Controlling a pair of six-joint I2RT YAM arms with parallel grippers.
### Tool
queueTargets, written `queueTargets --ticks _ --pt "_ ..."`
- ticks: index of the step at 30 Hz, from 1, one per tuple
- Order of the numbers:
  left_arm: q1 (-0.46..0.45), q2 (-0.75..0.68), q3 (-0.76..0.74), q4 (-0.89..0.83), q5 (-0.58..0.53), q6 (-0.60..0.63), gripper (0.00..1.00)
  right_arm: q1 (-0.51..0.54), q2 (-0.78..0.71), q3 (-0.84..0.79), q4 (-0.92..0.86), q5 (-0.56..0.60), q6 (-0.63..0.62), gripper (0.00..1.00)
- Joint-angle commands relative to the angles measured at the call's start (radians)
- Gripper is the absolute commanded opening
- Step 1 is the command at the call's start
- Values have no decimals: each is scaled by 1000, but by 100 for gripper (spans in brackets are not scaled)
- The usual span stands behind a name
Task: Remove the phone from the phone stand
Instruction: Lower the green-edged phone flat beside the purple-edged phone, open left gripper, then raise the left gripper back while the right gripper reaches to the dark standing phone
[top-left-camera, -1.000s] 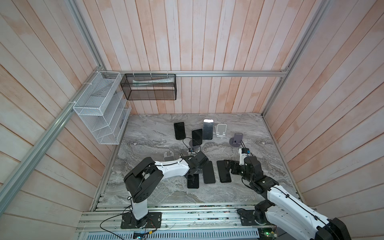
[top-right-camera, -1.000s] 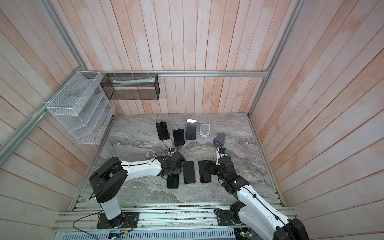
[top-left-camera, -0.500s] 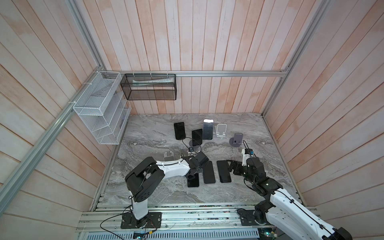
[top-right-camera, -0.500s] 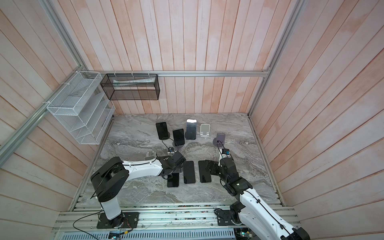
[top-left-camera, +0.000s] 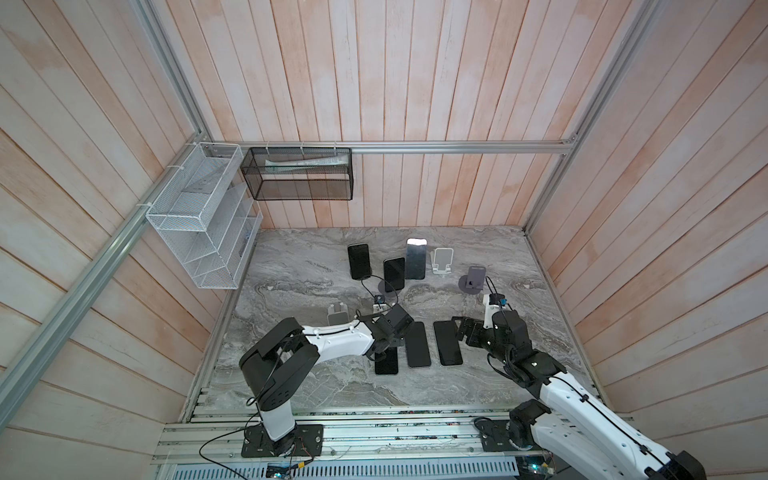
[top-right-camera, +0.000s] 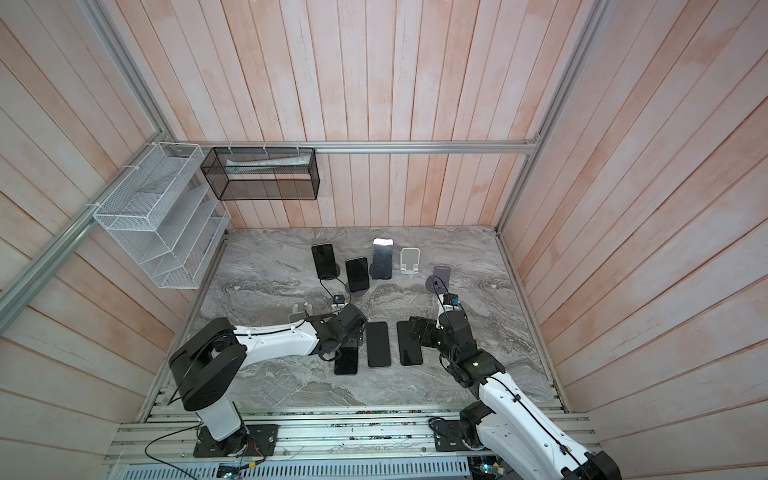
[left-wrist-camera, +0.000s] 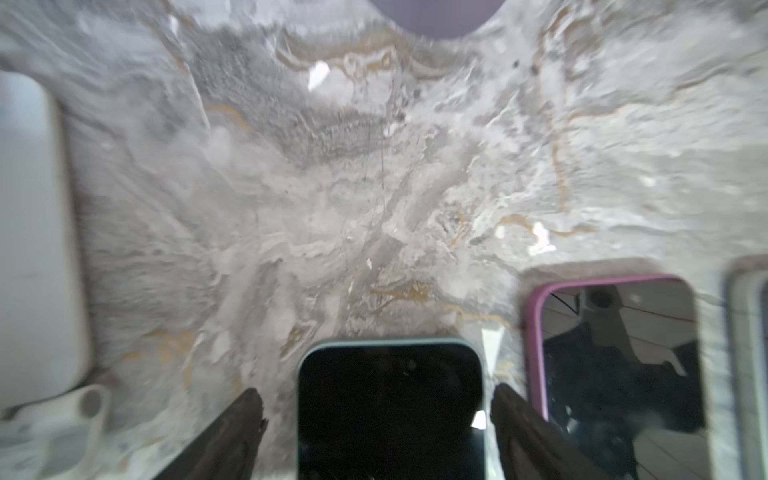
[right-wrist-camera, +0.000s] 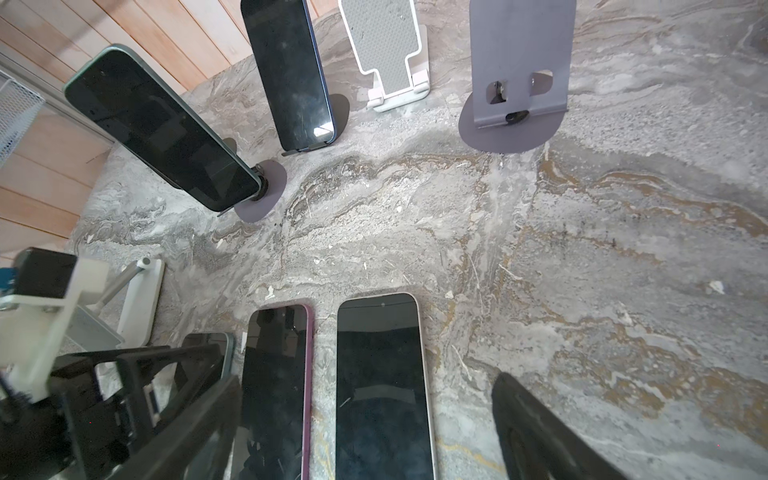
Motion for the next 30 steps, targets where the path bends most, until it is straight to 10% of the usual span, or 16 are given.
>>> queueTargets --ticks 1,10,22,30 --pt "-2 -138 -30 93 32 101 93 -5 19 35 -17 10 4 95" --pt "-23 -555 -188 150 -22 239 100 -4 109 83 12 -31 1 94" --pt "-23 -1253 -525 -61 -238 -43 100 34 212 145 57 -34 38 91" --pt "-23 -1452 -532 -379 -370 -275 100 148 425 363 46 73 -4 90"
